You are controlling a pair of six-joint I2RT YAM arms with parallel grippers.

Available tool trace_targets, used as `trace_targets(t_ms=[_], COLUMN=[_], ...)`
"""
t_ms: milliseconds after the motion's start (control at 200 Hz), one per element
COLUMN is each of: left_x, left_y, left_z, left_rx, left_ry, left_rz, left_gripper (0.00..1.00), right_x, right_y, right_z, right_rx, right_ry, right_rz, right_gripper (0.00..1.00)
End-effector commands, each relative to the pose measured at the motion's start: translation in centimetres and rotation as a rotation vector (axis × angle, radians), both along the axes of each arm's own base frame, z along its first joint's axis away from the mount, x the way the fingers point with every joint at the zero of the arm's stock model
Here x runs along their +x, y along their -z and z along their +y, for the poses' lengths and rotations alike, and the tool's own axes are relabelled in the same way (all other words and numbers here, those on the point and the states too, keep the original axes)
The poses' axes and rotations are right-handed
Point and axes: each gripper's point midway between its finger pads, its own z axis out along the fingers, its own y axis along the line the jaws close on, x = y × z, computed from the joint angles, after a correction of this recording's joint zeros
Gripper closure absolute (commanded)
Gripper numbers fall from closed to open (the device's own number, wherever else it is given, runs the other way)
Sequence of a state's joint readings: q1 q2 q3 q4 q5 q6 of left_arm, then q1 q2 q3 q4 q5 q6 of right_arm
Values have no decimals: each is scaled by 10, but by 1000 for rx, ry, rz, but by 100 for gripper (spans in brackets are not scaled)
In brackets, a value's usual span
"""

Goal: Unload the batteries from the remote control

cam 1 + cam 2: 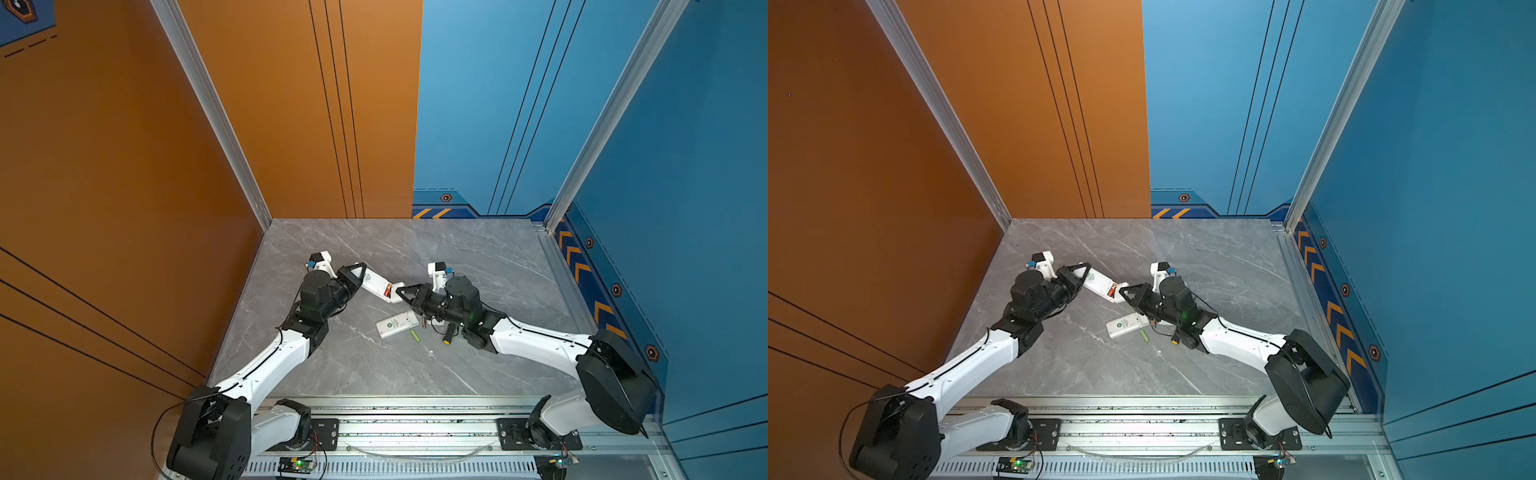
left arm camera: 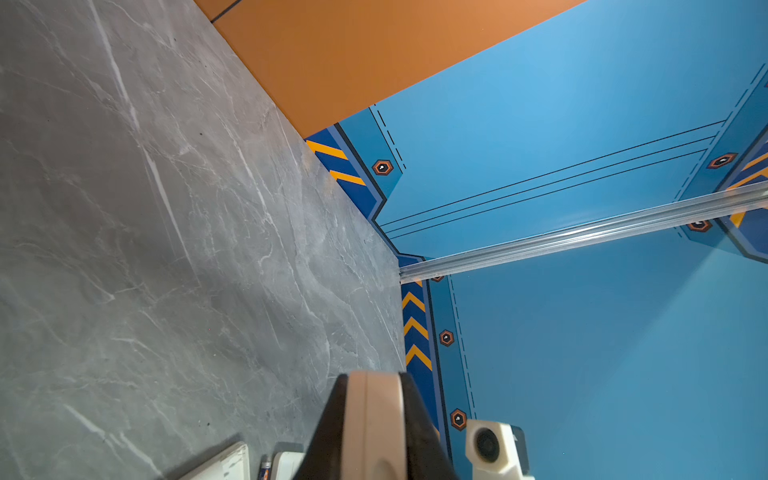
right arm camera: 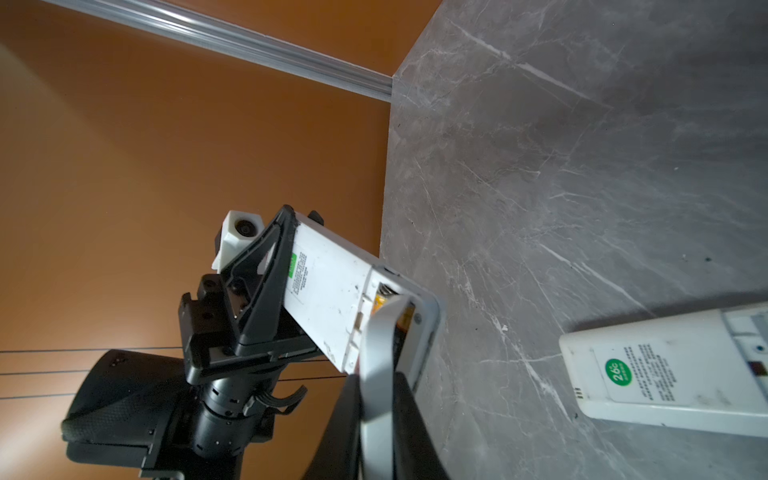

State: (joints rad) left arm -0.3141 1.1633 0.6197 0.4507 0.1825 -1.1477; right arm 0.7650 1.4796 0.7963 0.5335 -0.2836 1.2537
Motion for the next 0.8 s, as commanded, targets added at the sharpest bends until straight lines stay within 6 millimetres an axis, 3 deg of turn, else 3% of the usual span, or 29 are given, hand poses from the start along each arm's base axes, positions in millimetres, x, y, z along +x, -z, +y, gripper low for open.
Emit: trace_targets(t_ms=[0, 205, 310, 415, 440, 500, 646, 796], left_x=[0, 1, 4, 10, 12, 18, 38, 61], left_y=[2, 15, 26, 35, 37, 45, 60, 82], left_z=[4, 6, 12, 13, 12, 8, 7, 8], left_rx=[22, 42, 39, 22, 21, 18, -23, -25], left_ry=[-10, -12, -30, -12, -1, 21, -6, -59], left_rz=[-16, 8, 26, 29, 27, 31, 15, 30], left_gripper=[100, 100, 100, 100, 100, 100, 100, 100], right_x=[0, 4, 11, 15, 26, 33, 52, 73], right_y=[-7, -16, -4, 27, 33, 54, 100, 136], right_z=[-3, -3, -21, -59, -74, -94, -107, -103], right_rx=[1, 9, -159, -517, -582, -736, -927, -1040], right_ry=[12, -1, 18, 91, 123, 145, 159, 136], right_rz=[-24, -26, 11, 109, 124, 210, 275, 312], right_gripper=[89, 92, 98, 100, 100, 100, 100, 100])
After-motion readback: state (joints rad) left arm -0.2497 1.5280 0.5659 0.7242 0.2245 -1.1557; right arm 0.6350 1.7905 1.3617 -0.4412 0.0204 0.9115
